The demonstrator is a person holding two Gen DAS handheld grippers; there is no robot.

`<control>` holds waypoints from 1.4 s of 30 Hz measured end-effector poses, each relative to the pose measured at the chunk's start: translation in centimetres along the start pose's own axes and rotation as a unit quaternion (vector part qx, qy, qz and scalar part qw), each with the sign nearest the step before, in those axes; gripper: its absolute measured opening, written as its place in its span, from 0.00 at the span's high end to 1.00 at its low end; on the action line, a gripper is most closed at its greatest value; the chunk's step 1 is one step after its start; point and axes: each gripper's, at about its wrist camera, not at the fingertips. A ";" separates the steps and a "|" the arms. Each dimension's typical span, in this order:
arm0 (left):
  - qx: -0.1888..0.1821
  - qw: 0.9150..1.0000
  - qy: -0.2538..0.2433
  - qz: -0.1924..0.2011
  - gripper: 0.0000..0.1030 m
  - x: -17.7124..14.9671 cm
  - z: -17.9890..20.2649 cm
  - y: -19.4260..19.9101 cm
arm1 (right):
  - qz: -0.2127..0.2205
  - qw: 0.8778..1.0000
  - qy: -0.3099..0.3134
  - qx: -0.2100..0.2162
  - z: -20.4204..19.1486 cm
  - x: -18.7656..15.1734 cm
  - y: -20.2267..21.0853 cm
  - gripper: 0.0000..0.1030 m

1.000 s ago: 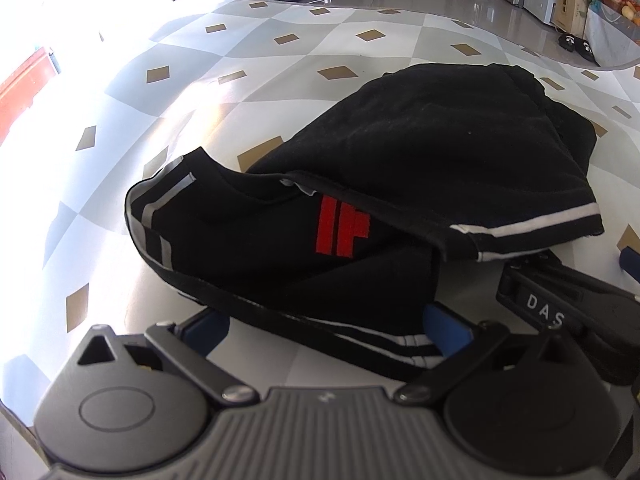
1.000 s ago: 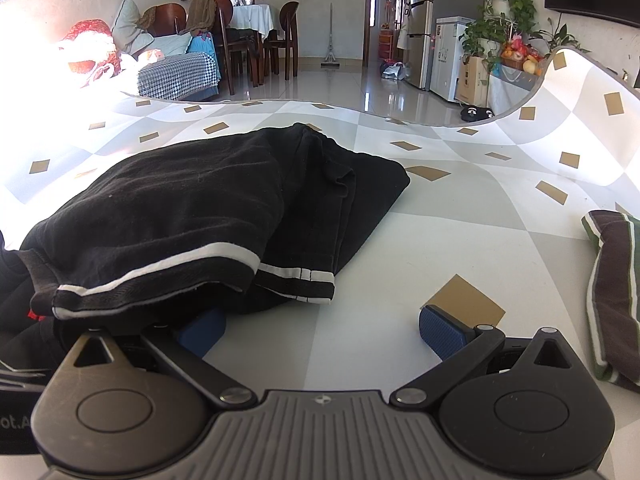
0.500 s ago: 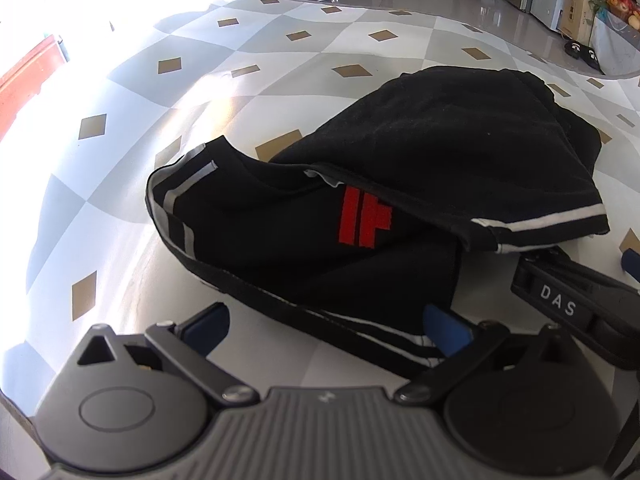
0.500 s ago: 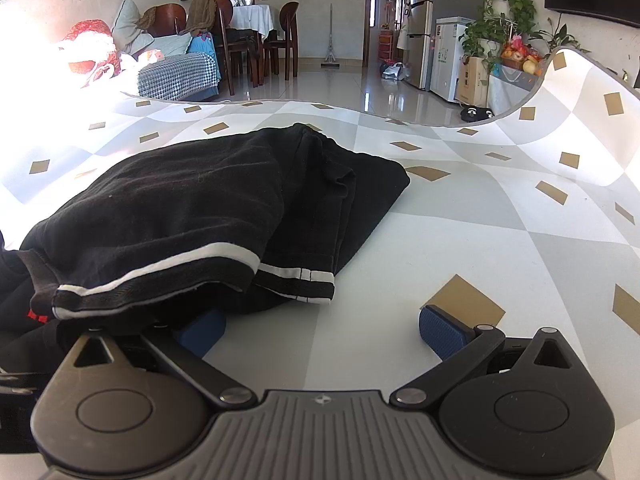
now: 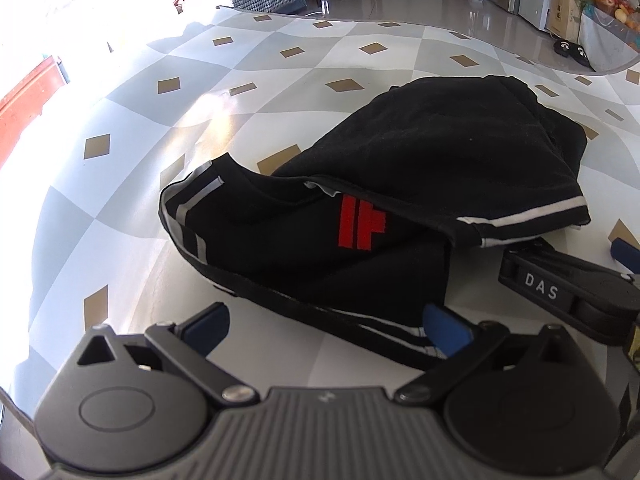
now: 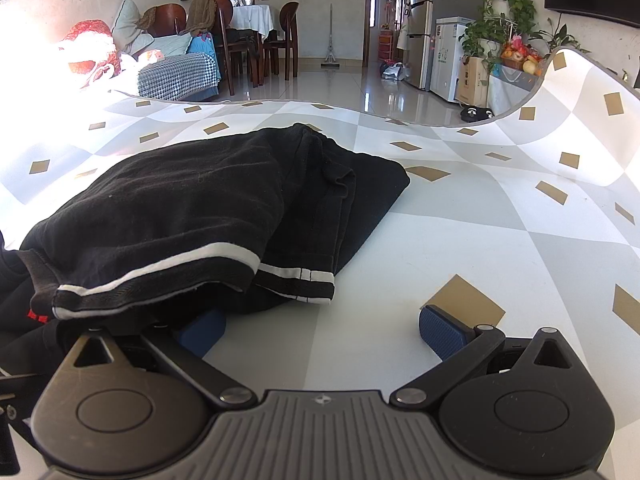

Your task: Fold clothes

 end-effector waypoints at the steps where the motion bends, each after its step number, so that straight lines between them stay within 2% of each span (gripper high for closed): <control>1: 0.000 1.000 0.000 0.000 0.00 0.0 0.0 0.1 | 0.000 1.000 0.000 0.000 0.0 0.0 0.0 0.00; 12: -0.020 1.000 0.013 0.009 0.00 0.2 -1.1 1.0 | 0.000 1.000 0.000 0.000 0.0 0.0 0.0 0.00; 19: -0.045 0.999 0.030 0.004 0.00 0.5 -1.9 1.3 | 0.000 1.000 0.000 0.000 0.0 0.0 0.0 0.00; 30: -0.061 0.997 0.047 -0.007 0.00 0.7 -2.2 0.8 | 0.000 1.000 0.001 0.000 0.0 0.1 0.0 0.00; 35: -0.051 0.998 0.043 -0.011 0.00 0.4 -1.8 0.7 | -0.006 1.000 0.005 0.009 0.1 0.1 0.2 0.00; 42: -0.034 0.999 0.028 -0.004 0.00 -0.2 -1.5 1.3 | -0.046 0.998 0.038 0.033 0.6 1.2 -0.2 0.02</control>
Point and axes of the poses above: each gripper's, at about its wrist camera, not at the fingertips, and y roughly against the way its jaws point, z to its right, x to its top, and after that the axes turned 5 degrees about -z, right-handed
